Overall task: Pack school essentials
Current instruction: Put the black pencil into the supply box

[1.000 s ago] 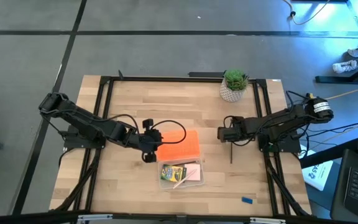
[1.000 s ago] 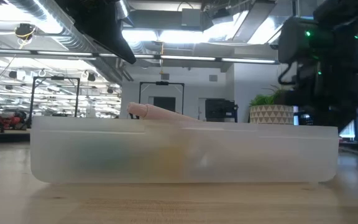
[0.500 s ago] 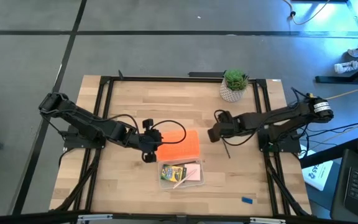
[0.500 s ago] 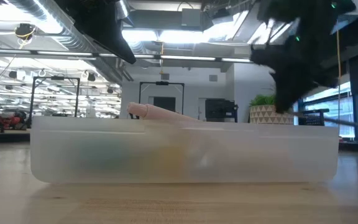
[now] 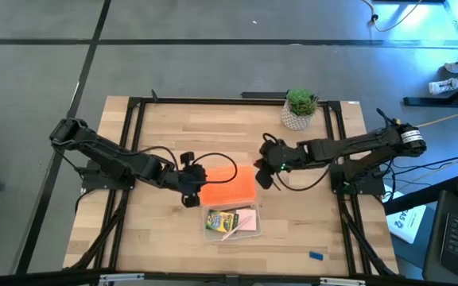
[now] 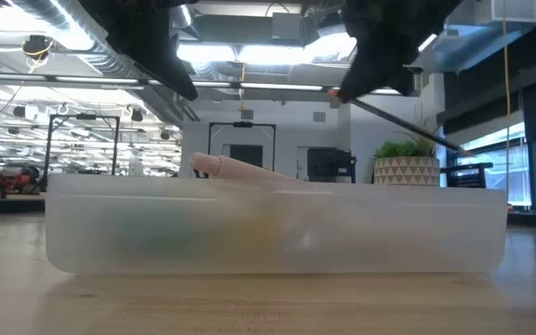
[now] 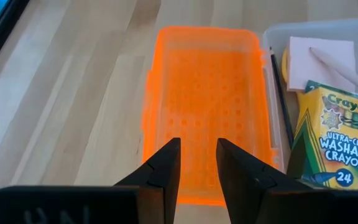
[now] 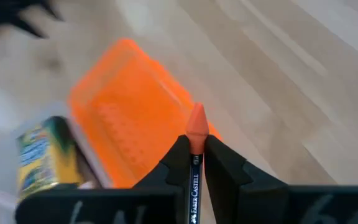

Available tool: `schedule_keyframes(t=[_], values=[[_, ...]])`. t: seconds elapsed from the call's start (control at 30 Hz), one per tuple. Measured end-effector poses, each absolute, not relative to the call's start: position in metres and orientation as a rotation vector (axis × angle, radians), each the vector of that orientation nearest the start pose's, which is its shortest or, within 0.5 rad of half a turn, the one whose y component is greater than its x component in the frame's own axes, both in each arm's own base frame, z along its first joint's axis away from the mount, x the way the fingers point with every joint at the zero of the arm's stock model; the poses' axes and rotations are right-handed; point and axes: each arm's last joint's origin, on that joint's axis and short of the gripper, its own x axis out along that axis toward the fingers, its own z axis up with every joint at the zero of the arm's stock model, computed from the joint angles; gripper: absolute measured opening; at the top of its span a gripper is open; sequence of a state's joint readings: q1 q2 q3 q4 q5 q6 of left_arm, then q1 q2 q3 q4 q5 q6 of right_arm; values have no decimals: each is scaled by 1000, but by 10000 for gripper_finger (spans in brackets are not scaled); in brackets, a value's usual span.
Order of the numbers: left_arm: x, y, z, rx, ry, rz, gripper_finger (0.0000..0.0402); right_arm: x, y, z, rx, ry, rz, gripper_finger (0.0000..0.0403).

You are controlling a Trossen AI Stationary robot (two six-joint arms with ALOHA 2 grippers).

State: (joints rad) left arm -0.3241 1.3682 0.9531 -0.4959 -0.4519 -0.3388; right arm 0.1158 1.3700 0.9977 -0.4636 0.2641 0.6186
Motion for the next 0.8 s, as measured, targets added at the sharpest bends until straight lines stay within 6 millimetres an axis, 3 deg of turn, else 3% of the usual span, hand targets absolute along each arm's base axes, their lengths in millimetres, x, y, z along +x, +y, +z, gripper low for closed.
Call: schedule_keyframes(t=[0.37,0.47,0.6,0.8], values=[[258,-74,241,2,852,287,96,309,53,254,273,646,-136,38],[258,-75,241,4,853,282,96,320,64,262,234,633,-88,38],[255,-81,240,-3,863,272,96,337,80,269,172,615,-29,38],[249,-97,240,2,865,226,96,365,101,258,156,668,106,39]])
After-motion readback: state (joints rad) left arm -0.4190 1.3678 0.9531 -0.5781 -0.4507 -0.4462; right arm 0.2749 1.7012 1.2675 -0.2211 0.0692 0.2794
